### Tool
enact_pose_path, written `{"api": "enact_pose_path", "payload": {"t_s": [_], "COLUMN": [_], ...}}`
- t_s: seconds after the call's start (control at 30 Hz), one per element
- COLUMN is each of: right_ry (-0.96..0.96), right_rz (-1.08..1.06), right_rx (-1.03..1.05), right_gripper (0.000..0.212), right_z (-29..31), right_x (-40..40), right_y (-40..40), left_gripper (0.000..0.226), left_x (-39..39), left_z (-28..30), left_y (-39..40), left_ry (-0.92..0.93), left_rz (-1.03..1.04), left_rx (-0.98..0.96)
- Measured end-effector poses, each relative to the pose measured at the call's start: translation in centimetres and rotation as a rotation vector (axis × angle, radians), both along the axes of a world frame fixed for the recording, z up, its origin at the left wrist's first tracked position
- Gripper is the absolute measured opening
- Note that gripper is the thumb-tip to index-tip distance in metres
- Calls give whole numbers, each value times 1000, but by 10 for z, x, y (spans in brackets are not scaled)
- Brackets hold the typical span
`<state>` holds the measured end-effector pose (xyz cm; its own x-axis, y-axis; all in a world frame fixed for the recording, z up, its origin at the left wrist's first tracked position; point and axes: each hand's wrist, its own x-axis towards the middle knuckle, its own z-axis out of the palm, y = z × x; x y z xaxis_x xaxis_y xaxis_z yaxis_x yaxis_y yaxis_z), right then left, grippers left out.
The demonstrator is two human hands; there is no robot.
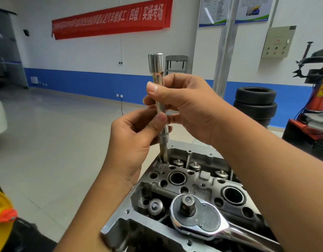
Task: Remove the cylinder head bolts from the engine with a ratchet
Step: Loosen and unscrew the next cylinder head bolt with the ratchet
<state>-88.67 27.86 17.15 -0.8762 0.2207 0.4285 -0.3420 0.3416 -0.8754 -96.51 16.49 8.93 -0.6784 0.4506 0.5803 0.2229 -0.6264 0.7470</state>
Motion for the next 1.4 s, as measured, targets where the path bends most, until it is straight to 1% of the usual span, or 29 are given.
{"api": "enact_pose_path", "payload": {"t_s": [0.07, 0.13, 0.2, 0.27, 0.3, 0.4, 0.5, 0.63, 0.7, 0.77, 0.83, 0.9, 0.97, 1.03, 1.13, 1.2, 1.3, 1.4], "right_ry": [-10, -25, -44, -53, -50, -24, 14, 30, 14, -2, -5, 16, 50, 70, 59, 37, 12, 27], "right_rz": [21, 51, 69, 62, 50, 26, 25, 29, 70, 84, 61, 23, 10, 28, 34, 29, 31, 14], "right_rx": [-9, -29, -32, -29, -33, -50, -34, -16, -40, -36, -12, 6, -5, -19, -6, -13, -14, 41], "right_gripper": [14, 14, 19, 22, 21, 12, 14, 13, 14, 19, 17, 12, 14, 15, 14, 14, 18, 17], "right_z": [0, 0, 1, 1, 0, 1, 1, 0, 0, 0, -1, -1, -1, -1, -1, -1, 1, 0], "right_x": [0, 2, 3, 2, 1, -1, 0, 1, 1, 1, -1, -3, -3, -3, -3, -3, -2, -2], "right_y": [0, 0, -2, -4, -4, -4, -4, -4, -6, -8, -9, -8, -6, -6, -7, -9, -9, -7], "left_gripper": [21, 24, 25, 19, 18, 25, 27, 17, 21, 18, 17, 29, 37, 34, 21, 23, 27, 29], "left_x": [0, 1, 2, 1, 1, -1, -1, -1, 1, 1, 1, 2, 3, 4, 3, 3, 4, 2], "left_z": [1, 3, 2, 1, 1, 0, 0, 0, 1, 1, 0, 1, 2, 1, 0, 1, 1, 1], "left_y": [0, 0, 1, 1, 1, 1, 1, 1, 1, 2, 2, 2, 2, 2, 2, 3, 3, 3], "left_ry": [-15, -24, -10, 9, 9, -9, -17, 24, 15, 18, 27, 17, 5, -2, -1, 8, 26, 14], "left_rz": [-51, -92, -66, -26, -12, 26, 27, -49, -78, -42, 7, 56, 99, 95, 17, -13, 47, 108], "left_rx": [-15, -18, -11, 4, 17, 51, 62, 38, 49, 74, 96, 114, 127, 134, 99, 69, 61, 95]}}
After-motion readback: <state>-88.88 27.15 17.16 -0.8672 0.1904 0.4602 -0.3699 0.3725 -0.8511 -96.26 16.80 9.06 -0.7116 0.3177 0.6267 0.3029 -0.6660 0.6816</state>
